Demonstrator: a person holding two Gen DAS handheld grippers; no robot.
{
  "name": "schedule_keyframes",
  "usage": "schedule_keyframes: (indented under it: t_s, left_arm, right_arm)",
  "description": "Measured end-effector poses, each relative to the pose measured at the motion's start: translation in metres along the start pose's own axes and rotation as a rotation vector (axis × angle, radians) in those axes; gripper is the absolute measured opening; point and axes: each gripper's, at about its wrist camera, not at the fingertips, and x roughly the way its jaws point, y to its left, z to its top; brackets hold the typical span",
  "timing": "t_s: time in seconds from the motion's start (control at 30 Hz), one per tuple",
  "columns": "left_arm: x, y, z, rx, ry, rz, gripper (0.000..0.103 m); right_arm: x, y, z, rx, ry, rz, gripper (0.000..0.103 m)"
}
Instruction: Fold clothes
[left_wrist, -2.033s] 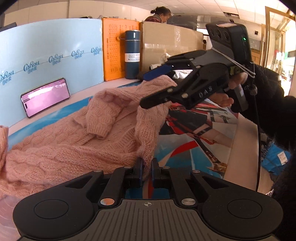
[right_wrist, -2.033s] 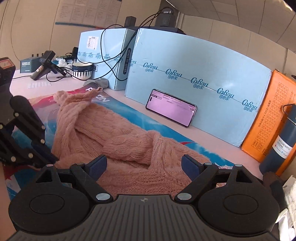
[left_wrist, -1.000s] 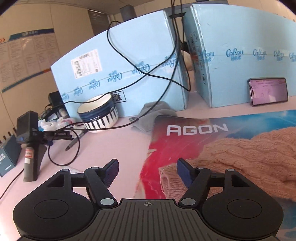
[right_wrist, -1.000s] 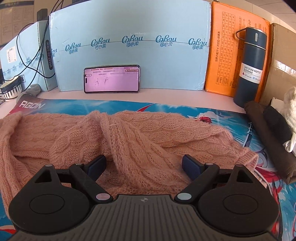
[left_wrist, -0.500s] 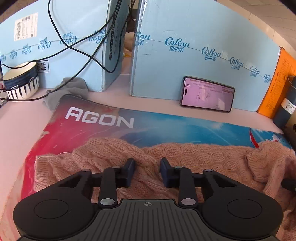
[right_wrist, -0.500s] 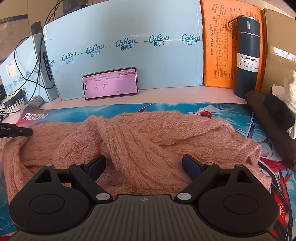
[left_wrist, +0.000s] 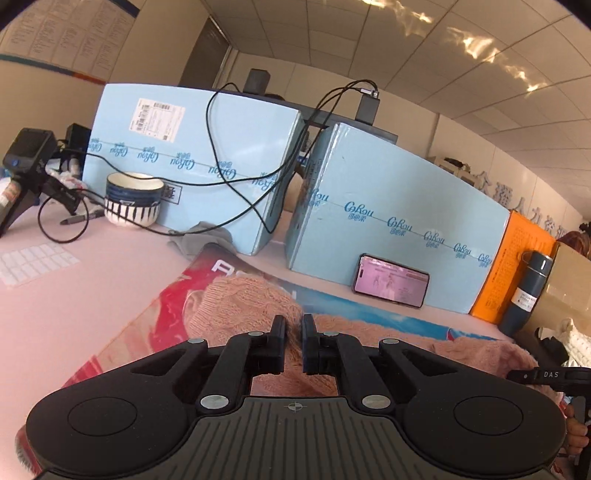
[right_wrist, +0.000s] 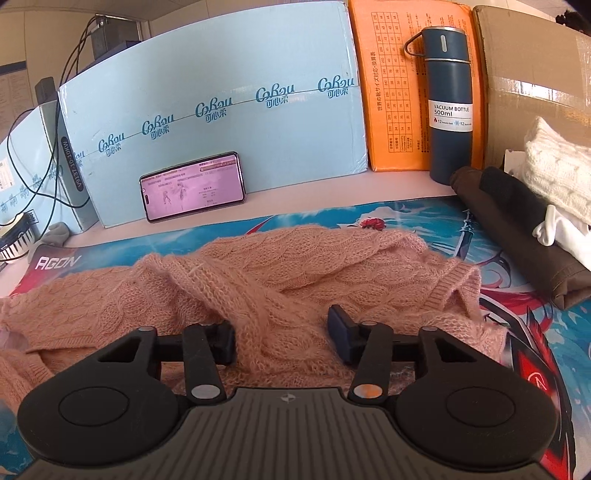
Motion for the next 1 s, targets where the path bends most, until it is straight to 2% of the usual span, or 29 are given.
schedule_keyframes:
  t_s: [0.07,0.17,0.3,0.4,0.53,0.63,0.7,0.73,0.77,0.8,0.83,0.9,1.0]
  left_arm:
    - [-0.005,0.008,-0.012,-0.030,0.029,0.009,0.007]
    - [-0.013,0.011,-0.018,-0.038,0.011,0.000,0.007]
    - [-0.025,0.010,-0.013,0.002,-0.032,-0.008,0.007]
    - [-0.028,0.012,-0.017,0.034,-0.004,-0.020,0.007]
    - [-0.034,0.018,-0.031,0.102,0.075,-0.052,0.008]
    - [-0.042,0.024,-0.030,0.117,0.070,-0.057,0.013]
    - [-0.049,0.028,-0.021,0.117,0.010,-0.032,0.028]
    - [-0.053,0.030,-0.016,0.106,-0.029,-0.014,0.051]
    - [-0.057,0.032,-0.010,0.083,-0.074,0.001,0.078]
    - [-0.060,0.035,-0.003,0.056,-0.122,0.013,0.084]
    - [-0.062,0.038,0.004,0.033,-0.161,0.015,0.085]
    - [-0.055,0.043,0.016,0.018,-0.190,0.029,0.086]
    - [-0.029,0.047,0.032,0.042,-0.170,0.102,0.088]
  right_arm:
    - [-0.009,0.000,-0.002,0.016,-0.013,-0.001,0.023]
    - [-0.026,0.000,-0.004,0.057,-0.056,-0.001,0.016]
    - [-0.061,-0.006,-0.006,0.134,-0.147,0.020,0.014]
    - [-0.089,-0.013,-0.014,0.161,-0.199,0.011,0.014]
    - [-0.112,-0.023,-0.035,0.155,-0.182,-0.032,0.014]
    - [-0.120,-0.028,-0.054,0.125,-0.119,-0.046,0.015]
    - [-0.123,-0.030,-0.063,0.095,-0.077,-0.027,0.027]
    - [-0.125,-0.030,-0.067,0.068,-0.058,-0.015,0.036]
    - [-0.128,-0.029,-0.070,0.036,-0.047,0.003,0.064]
    - [-0.132,-0.028,-0.073,0.002,-0.042,0.027,0.086]
    - [-0.138,-0.026,-0.075,-0.032,-0.046,0.064,0.087]
    - [-0.151,-0.027,-0.075,-0.064,-0.071,0.164,0.088]
    - [-0.161,-0.039,-0.064,-0.023,-0.150,0.270,0.096]
